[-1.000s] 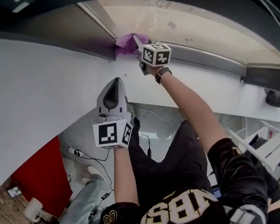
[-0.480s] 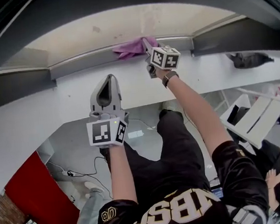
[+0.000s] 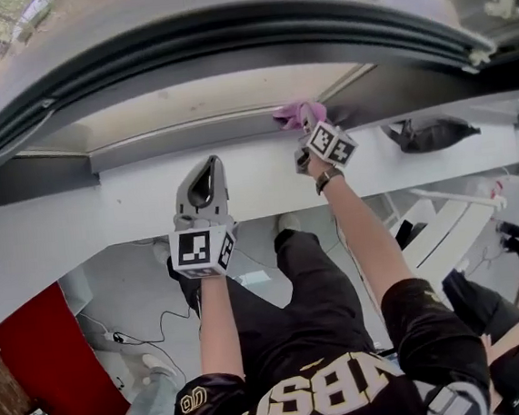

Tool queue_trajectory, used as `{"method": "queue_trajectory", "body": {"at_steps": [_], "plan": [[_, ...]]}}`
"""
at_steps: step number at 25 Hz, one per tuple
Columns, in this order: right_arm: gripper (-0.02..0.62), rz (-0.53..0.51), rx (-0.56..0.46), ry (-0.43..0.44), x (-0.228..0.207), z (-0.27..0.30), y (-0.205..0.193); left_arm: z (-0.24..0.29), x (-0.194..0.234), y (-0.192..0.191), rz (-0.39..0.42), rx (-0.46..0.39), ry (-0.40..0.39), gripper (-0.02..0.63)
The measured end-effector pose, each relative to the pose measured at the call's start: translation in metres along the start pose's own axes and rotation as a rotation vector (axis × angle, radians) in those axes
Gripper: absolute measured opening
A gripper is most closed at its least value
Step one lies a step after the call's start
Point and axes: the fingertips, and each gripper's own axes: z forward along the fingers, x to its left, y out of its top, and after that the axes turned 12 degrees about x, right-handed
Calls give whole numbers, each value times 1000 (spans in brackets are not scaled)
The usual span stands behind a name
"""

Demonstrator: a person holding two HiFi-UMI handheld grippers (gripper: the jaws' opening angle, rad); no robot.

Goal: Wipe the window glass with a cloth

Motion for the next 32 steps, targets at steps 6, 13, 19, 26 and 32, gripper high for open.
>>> {"method": "queue_trajectory", "body": {"at_steps": [6,13,19,26,32], "plan": [[25,-272,24,156,136,-136,-41,-69,-39,56,-5,1,-12,19],[25,-358,-144,257,300,-257,-7,-146,-6,122,40,-35,-53,19],[25,-457,-274,338,416,-314,38,-193,26,186,39,-115,-26,20],[25,-574,-476,376,504,-380,104,-231,15,278,181,-267,49,20],[25,-616,-569,331,510,-404,123,-234,3,302,194,-313,25,20]]}}
